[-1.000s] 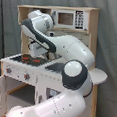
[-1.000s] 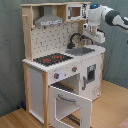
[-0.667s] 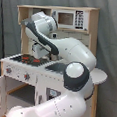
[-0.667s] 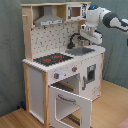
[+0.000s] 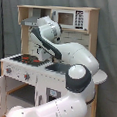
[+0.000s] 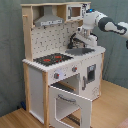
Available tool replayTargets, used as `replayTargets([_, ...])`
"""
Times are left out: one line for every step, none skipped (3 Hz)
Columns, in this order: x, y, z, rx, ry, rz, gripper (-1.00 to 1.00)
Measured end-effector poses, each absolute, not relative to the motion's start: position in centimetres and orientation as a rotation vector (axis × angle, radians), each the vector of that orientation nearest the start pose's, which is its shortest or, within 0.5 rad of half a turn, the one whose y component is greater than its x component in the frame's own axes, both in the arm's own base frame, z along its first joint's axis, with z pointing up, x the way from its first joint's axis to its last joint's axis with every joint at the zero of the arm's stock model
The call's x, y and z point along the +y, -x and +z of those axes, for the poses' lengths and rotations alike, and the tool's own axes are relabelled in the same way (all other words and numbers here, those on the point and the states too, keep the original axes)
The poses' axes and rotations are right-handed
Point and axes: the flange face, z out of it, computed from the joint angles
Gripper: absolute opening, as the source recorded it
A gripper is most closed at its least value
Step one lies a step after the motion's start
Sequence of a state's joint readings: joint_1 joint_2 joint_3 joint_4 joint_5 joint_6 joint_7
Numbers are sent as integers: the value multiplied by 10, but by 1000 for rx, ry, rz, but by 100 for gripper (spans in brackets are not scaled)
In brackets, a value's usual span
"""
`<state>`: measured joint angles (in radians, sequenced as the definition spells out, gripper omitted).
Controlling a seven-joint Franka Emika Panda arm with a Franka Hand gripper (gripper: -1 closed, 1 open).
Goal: Play with the kitchen
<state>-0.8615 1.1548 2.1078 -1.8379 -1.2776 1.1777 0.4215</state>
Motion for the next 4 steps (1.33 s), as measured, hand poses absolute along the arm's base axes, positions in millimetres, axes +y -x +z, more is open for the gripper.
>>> replayTargets([191, -507, 559, -1005, 3091, -317, -100])
replayTargets([179, -517, 541, -825, 3134, -250, -100])
replayTargets([176, -520, 533, -663, 3164, -228, -100])
replayTargets([180, -527, 513, -519, 3197, -192, -100])
